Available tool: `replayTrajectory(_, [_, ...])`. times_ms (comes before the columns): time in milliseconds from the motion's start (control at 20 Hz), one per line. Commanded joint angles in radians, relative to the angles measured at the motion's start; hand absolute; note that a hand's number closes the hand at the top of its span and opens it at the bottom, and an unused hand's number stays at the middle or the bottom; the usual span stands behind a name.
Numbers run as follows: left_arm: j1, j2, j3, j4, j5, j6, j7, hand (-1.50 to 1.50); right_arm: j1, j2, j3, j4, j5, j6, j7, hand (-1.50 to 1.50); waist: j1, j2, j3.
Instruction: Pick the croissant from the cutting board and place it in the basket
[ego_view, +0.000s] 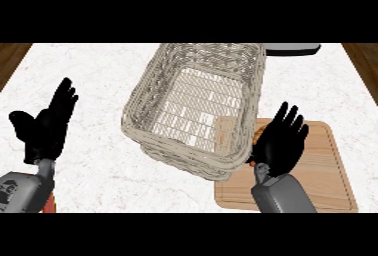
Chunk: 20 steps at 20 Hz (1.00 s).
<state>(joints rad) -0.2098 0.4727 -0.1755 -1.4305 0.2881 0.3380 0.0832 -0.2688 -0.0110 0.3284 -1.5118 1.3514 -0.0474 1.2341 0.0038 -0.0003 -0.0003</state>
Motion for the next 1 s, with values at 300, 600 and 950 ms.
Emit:
replayTrajectory(300, [0.014, 0.017, 0.060, 0.028, 0.022, -0.077, -0.028, 0.00, 0.000, 0.011, -0.040, 0.110, 0.017, -0.081, 0.177, -1.50, 0.003, 0.002, 0.000])
replayTrajectory(600, [0.016, -0.007, 0.042, -0.020, -0.012, -0.043, 0.021, 0.00, 0.021, 0.011, -0.031, 0.147, 0.012, -0.104, 0.193, -1.50, 0.006, 0.001, 0.001])
replayTrajectory(950, [-0.006, -0.036, 0.048, 0.013, -0.059, -0.034, 0.004, 0.00, -0.004, 0.011, -0.075, 0.152, -0.002, -0.079, 0.154, -1.50, -0.001, 0.002, 0.000])
